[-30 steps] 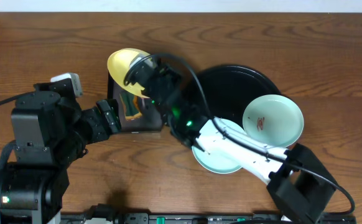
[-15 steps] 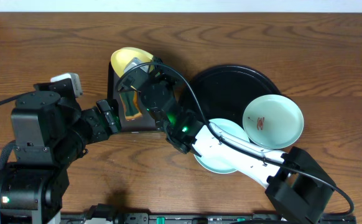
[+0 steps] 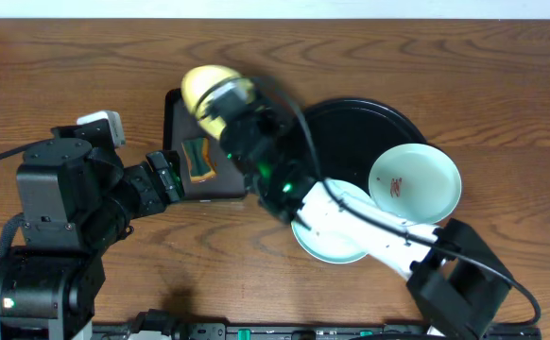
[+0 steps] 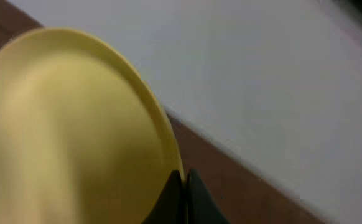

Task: Clean dirty plates on tray and stack at the side
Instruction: 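Lift the yellow plate with the right gripper and tilt it, then carry the yellow plate to the right side of the table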

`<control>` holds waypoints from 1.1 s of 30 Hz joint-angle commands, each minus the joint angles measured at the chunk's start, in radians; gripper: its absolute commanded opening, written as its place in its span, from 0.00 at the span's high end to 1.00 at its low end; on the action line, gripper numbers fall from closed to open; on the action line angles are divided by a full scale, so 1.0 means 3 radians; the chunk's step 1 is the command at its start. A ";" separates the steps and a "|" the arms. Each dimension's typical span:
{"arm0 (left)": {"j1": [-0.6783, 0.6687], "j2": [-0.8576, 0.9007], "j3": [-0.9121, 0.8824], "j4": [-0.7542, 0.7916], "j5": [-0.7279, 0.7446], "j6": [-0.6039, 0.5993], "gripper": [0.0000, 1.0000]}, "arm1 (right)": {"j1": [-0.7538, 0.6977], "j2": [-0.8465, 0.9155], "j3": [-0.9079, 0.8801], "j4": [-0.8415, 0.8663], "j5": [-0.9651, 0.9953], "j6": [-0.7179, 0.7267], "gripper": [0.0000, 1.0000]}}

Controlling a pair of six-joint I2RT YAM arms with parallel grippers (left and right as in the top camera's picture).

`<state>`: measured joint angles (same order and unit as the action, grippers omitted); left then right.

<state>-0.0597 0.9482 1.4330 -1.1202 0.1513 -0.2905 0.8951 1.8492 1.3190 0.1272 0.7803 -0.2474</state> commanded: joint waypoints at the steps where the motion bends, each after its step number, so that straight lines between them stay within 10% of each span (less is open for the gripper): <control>1: 0.0018 0.0000 0.0017 -0.0005 -0.0006 0.0019 0.14 | -0.0406 -0.0334 0.0013 -0.0559 -0.0483 0.1455 0.99; 11: 0.0018 0.0001 0.0017 -0.0005 -0.0006 0.0019 0.14 | -0.2468 -0.1218 0.0011 -0.2216 -0.3099 0.2415 0.99; 23: 0.0018 0.0001 0.0017 -0.0005 -0.0006 0.0019 0.14 | -0.4685 -0.0799 -0.0090 -0.2923 -0.3126 0.2304 0.99; 33: 0.0018 0.0001 0.0017 -0.0005 -0.0006 0.0019 0.14 | -0.5291 -0.0123 -0.0256 -0.2993 -0.2965 0.2143 0.99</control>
<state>-0.0597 0.9482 1.4330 -1.1198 0.1513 -0.2905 -0.6750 1.7771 1.2625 -0.7662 -0.1249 0.4198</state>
